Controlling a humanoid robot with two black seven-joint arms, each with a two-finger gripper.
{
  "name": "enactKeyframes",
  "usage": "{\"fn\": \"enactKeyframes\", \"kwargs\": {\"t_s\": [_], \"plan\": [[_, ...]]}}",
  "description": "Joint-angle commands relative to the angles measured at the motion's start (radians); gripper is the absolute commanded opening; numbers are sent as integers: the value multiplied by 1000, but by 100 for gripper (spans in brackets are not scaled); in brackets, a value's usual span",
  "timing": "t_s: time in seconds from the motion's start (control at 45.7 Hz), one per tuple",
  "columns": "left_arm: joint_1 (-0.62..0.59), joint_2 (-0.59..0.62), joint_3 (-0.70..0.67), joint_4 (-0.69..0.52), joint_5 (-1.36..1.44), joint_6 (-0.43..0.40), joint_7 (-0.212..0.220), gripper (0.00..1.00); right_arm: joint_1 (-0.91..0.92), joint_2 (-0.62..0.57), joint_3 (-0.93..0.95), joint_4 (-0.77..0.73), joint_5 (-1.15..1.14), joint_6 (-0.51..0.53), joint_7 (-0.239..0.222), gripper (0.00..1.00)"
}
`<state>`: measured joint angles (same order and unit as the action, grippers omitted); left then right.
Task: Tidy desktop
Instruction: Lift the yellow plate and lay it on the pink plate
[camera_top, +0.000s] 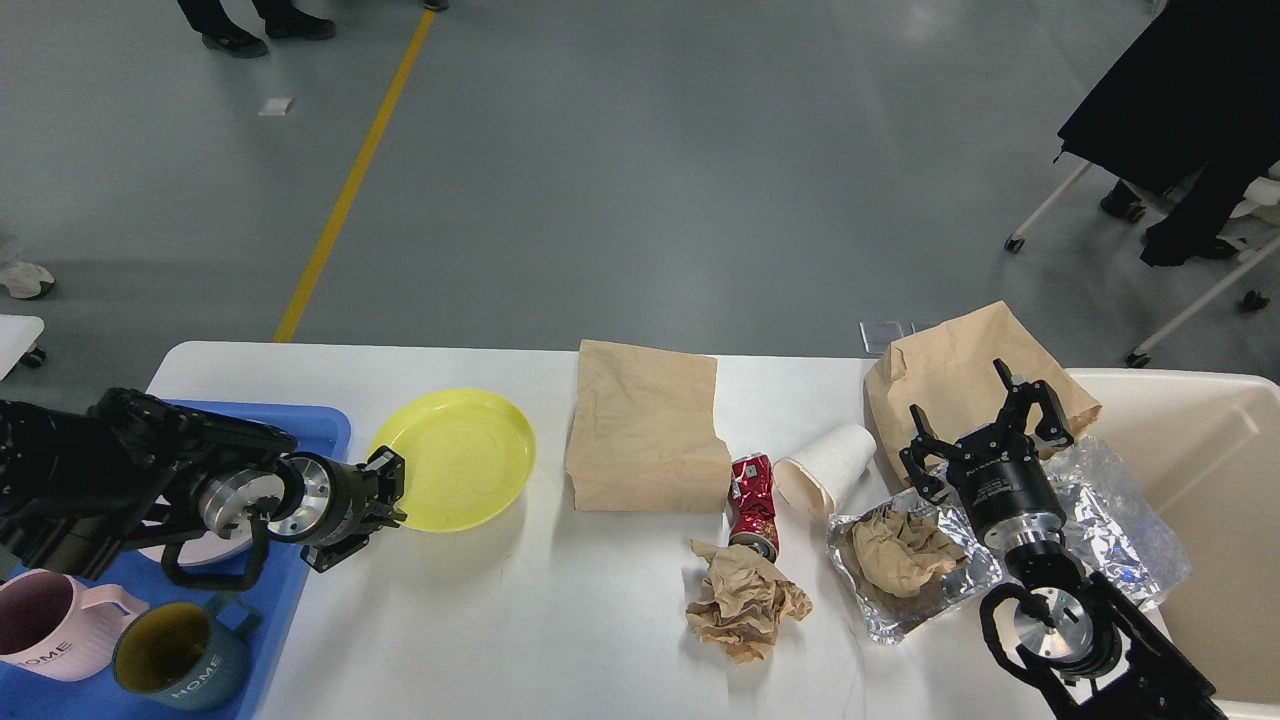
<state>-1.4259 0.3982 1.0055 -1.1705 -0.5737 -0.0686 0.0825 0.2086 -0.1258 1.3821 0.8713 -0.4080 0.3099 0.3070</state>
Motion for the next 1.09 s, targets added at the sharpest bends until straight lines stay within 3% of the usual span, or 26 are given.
{"fn": "enactKeyframes", "kwargs": {"t_s": [0.0, 0.285, 0.46, 0.613, 0.722, 1.073], "plan": [[-177, 27, 110, -152, -2, 1, -10, 0, 0, 0, 0, -1, 0, 0, 0, 100], [-516, 90, 260, -403, 0, -8, -12, 0, 0, 0, 0, -1, 0, 0, 0, 100], [-528, 131, 306, -388, 2, -73, -18, 0, 0, 0, 0, -1, 0, 0, 0, 100], [-452, 209, 332, -267, 14, -223, -9, 0, 0, 0, 0, -1, 0, 0, 0, 100], [-384, 252, 390, -92, 14, -352, -4, 0, 0, -2, 0, 0, 0, 0, 0, 100], [-111, 314, 374, 307, 18, -471, 14, 0, 0, -2, 0, 0, 0, 0, 0, 100]]}}
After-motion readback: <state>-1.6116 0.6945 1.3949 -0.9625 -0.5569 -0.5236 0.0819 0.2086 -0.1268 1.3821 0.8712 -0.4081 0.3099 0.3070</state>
